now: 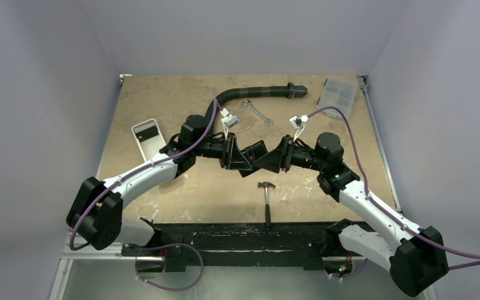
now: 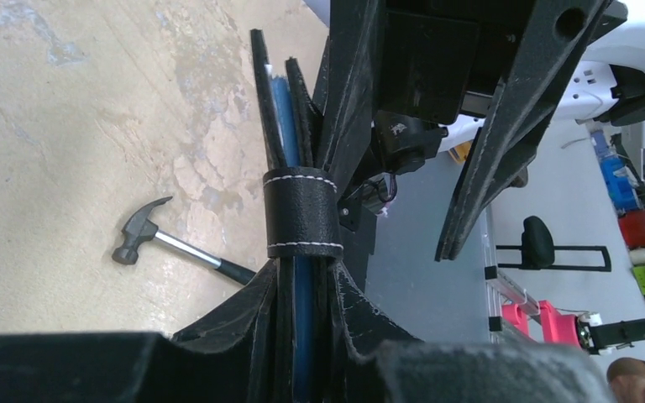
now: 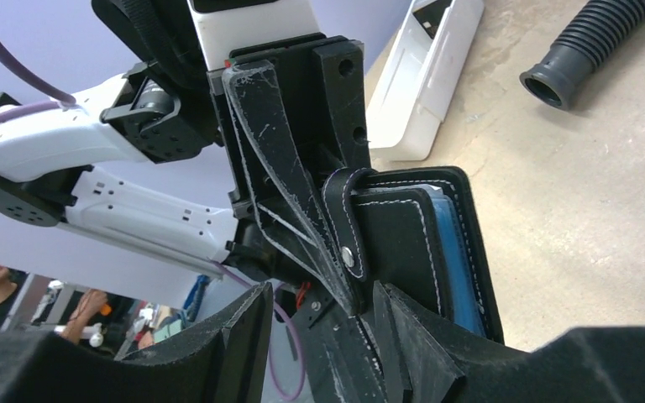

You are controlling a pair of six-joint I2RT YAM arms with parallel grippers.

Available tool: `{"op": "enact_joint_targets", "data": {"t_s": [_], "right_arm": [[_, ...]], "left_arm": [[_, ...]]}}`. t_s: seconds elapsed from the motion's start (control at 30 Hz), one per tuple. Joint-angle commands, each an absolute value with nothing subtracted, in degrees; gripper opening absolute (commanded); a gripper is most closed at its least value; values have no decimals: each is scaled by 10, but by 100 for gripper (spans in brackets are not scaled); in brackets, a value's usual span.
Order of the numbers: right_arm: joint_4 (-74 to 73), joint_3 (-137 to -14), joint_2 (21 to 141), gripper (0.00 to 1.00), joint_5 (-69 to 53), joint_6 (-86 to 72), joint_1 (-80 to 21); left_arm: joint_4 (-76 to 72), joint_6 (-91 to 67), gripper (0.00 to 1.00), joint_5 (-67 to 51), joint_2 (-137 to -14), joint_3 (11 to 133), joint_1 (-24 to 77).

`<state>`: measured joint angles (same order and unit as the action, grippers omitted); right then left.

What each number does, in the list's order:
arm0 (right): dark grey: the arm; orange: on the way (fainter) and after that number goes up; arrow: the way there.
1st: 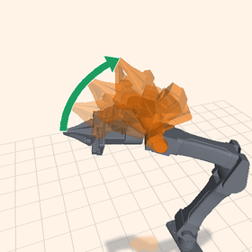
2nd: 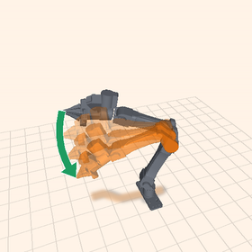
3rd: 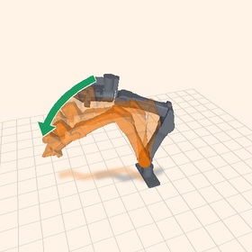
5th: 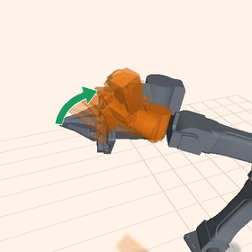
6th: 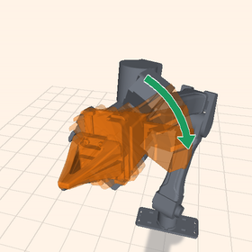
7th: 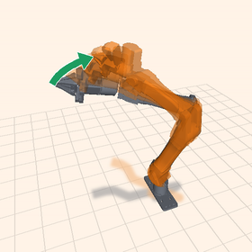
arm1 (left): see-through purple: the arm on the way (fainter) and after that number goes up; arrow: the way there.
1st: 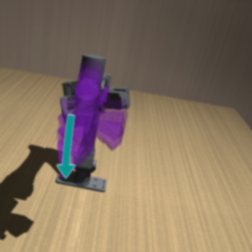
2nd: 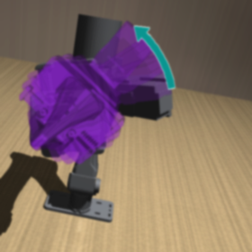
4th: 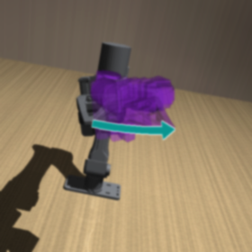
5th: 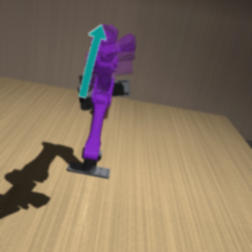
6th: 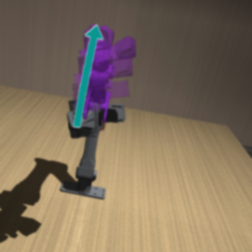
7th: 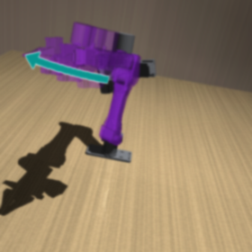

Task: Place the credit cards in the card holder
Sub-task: Open the card holder at the center of the board.

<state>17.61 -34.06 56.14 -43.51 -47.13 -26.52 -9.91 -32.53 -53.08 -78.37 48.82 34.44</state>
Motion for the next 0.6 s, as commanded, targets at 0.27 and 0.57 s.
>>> {"op": "enact_joint_targets", "data": {"t_s": [0.27, 0.57], "right_arm": [[193, -370, 612, 46, -366, -458, -319], [351, -344, 630, 26, -409, -626, -320]], "left_arm": [[-213, -384, 0, -605, -786, 474, 349], [-150, -346, 0, -579, -799, 488, 349]]}}
